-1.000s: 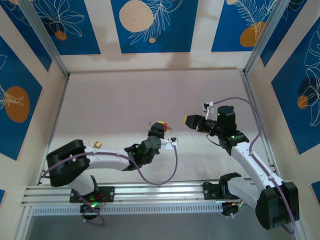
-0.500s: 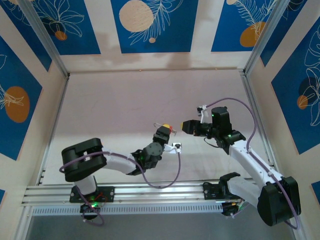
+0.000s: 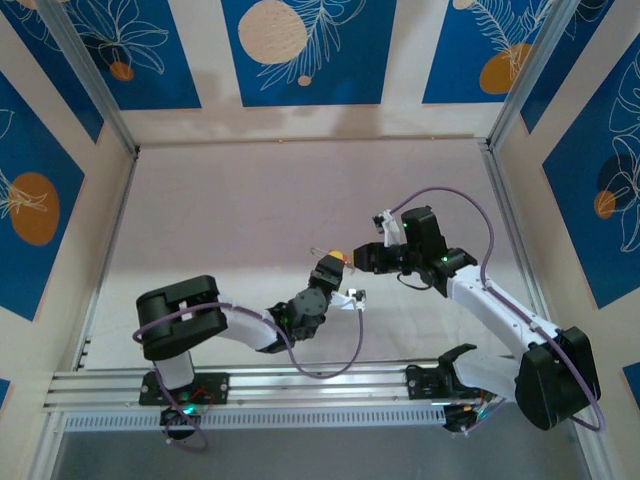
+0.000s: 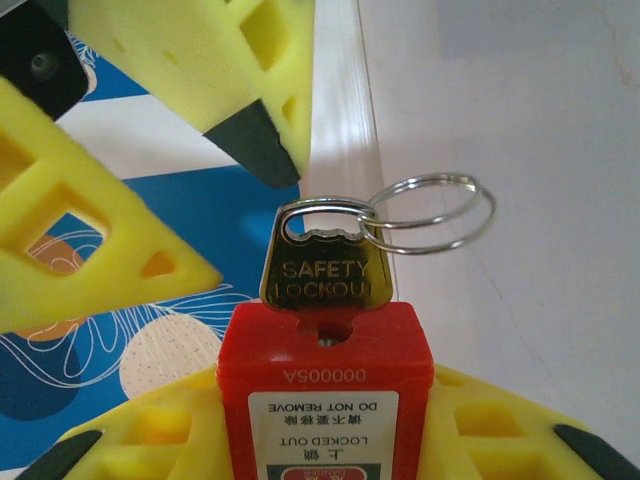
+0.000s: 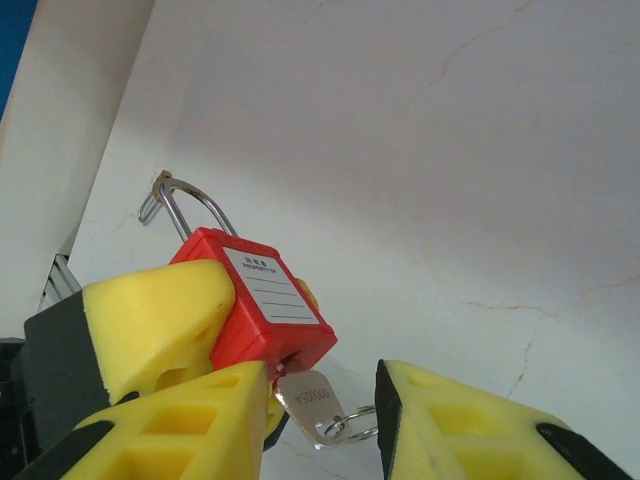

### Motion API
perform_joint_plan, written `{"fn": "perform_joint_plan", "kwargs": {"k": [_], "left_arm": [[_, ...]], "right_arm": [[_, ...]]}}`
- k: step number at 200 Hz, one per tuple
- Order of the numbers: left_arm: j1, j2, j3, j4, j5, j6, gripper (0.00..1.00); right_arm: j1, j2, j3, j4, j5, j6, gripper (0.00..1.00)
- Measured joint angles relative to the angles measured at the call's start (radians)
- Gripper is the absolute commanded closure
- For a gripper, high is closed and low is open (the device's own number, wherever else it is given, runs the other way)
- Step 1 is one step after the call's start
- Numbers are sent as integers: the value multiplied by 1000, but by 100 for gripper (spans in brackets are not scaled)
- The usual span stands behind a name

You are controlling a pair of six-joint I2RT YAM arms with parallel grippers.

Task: Unlock with the key

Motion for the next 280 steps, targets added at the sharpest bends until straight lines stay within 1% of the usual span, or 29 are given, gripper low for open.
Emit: {"fn": "perform_joint_plan", "kwargs": {"k": [47, 109, 179, 204, 239, 280], "left_arm": [[0, 2, 0, 6, -3, 6, 93], [-2, 8, 0, 8, -7, 6, 93], [-2, 8, 0, 13, -7, 6, 94], [-2, 8, 0, 15, -7, 6, 94], [-2, 8, 0, 14, -8, 17, 95], [-2, 8, 0, 19, -18, 24, 95]], "right_arm": [[0, 1, -1, 1, -7, 1, 70], [-5, -19, -21, 10, -58, 5, 70], [-6, 11, -21, 11, -76, 5, 71], [-6, 19, -21, 11, -76, 5, 75], [-6, 23, -21, 20, -77, 5, 83], [-7, 24, -34, 55, -84, 29, 87]]}}
